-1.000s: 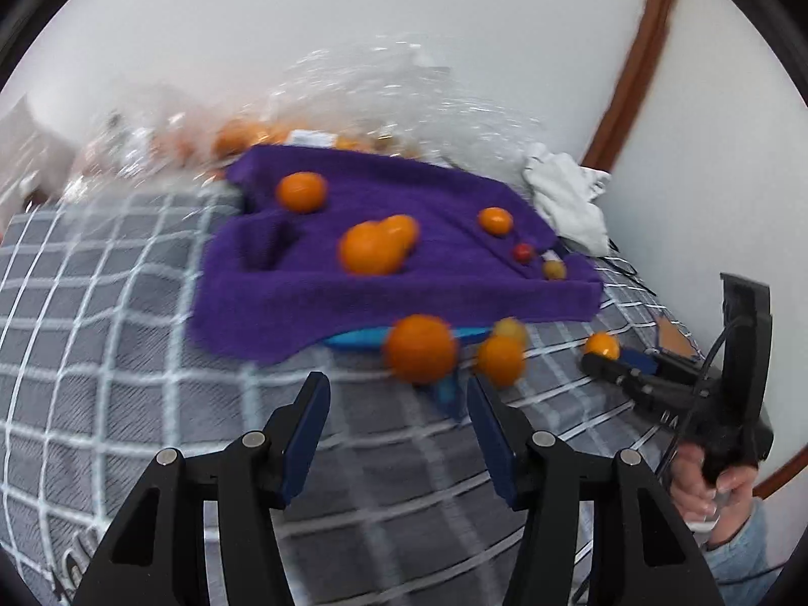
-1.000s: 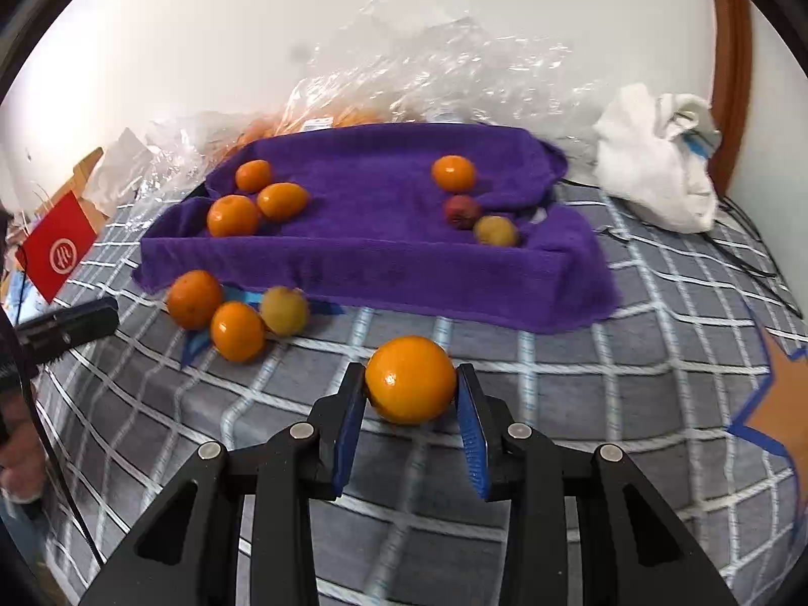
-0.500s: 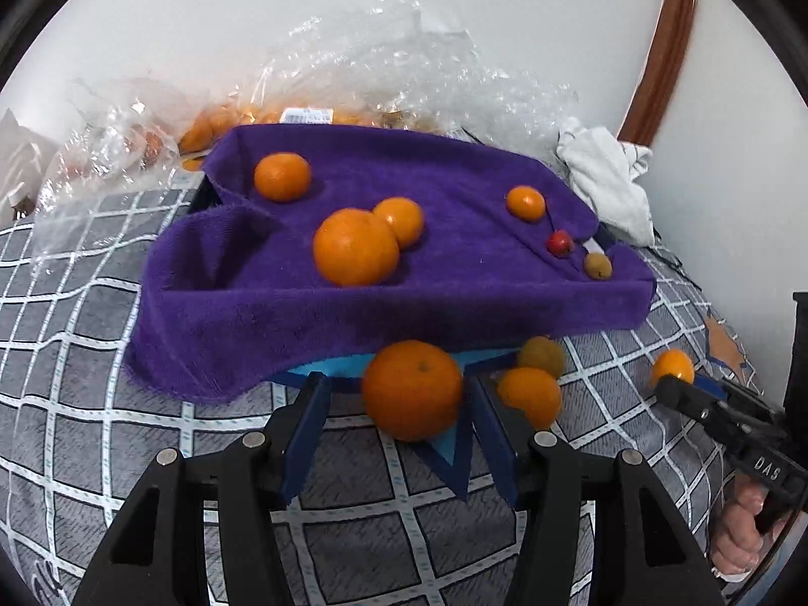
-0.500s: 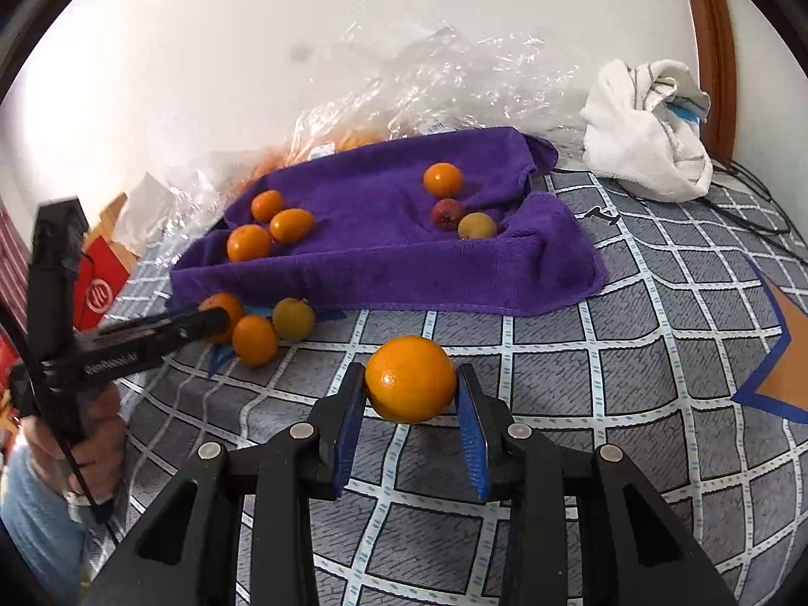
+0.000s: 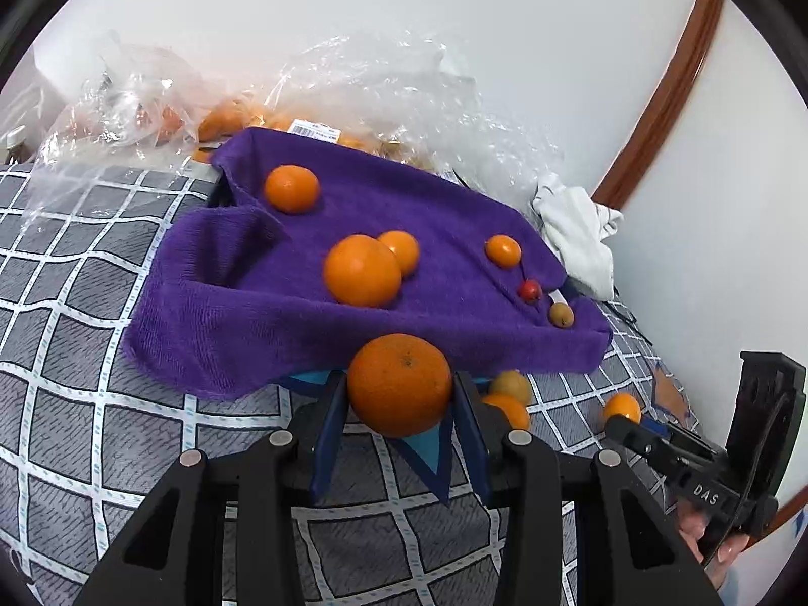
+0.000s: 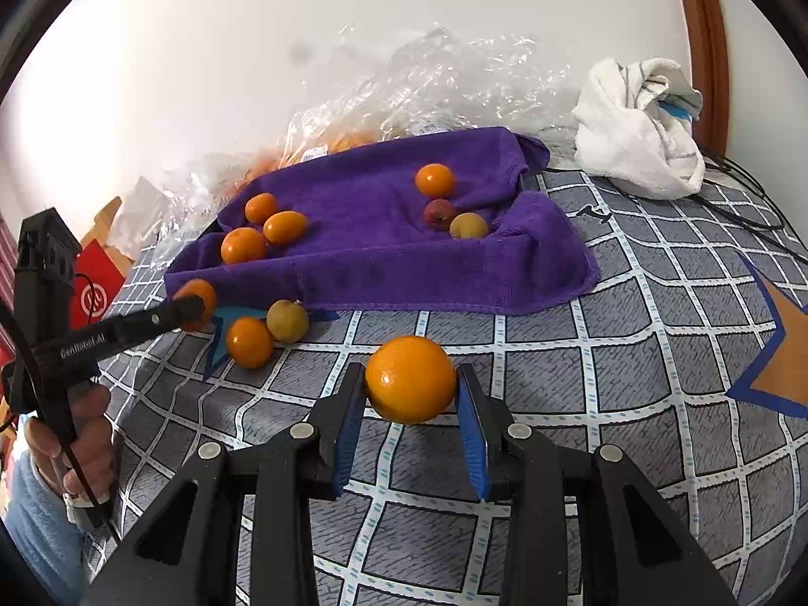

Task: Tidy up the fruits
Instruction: 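Carry the right gripper's orange onto the towel while the left carries its orange there, then open both grippers to drop the oranges onto the purple towel, then grasp a yellow fruit with the right gripper while the left gripper grasps an orange, then carry the yellow fruit onto the towel with the right gripper while the left carries its orange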

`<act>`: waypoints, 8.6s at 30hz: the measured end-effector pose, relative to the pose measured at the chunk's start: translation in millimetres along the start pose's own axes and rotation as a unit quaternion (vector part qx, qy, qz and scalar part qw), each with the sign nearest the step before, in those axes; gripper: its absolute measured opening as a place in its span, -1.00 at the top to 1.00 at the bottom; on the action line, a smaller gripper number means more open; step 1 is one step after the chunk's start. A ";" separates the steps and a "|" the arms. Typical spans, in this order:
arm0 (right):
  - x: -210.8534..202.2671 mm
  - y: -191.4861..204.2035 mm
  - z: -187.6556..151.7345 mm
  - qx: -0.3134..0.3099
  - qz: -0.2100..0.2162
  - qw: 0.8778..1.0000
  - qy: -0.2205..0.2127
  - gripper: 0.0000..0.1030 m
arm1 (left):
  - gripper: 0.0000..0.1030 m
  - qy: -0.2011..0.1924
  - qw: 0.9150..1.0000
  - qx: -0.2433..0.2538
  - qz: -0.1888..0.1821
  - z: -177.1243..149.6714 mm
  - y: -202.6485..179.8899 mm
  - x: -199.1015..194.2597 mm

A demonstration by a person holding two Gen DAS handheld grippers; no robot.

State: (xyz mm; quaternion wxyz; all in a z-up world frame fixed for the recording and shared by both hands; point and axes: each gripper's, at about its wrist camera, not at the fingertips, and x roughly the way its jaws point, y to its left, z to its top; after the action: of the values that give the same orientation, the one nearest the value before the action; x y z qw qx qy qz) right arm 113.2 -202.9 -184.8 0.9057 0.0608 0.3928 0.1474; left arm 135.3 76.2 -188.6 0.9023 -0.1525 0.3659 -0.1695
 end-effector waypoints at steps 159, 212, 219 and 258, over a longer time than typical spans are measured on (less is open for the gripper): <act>52.6 70.8 31.2 -0.057 0.017 0.995 0.085 0.51 | 0.04 -0.027 0.995 -0.011 0.095 19.2 55.9 -37.4; -18.1 -15.5 -16.4 -0.014 -0.085 0.996 0.007 0.48 | 0.06 0.081 0.995 0.054 0.025 -7.1 -53.1 18.0; -20.6 -22.5 -16.5 0.006 -0.063 0.998 0.002 0.48 | 0.01 0.086 0.993 0.064 0.042 -8.9 -63.3 36.2; -16.8 -26.5 -16.9 0.012 -0.043 0.999 0.013 0.48 | 0.37 -0.070 0.996 0.028 0.039 2.4 -42.0 -10.7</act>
State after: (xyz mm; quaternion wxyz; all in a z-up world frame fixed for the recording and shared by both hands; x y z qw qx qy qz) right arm 95.7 -233.4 -190.7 0.9052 0.0522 0.4086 0.1044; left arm 121.7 43.4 -163.6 0.9353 -0.1246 0.3030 -0.1335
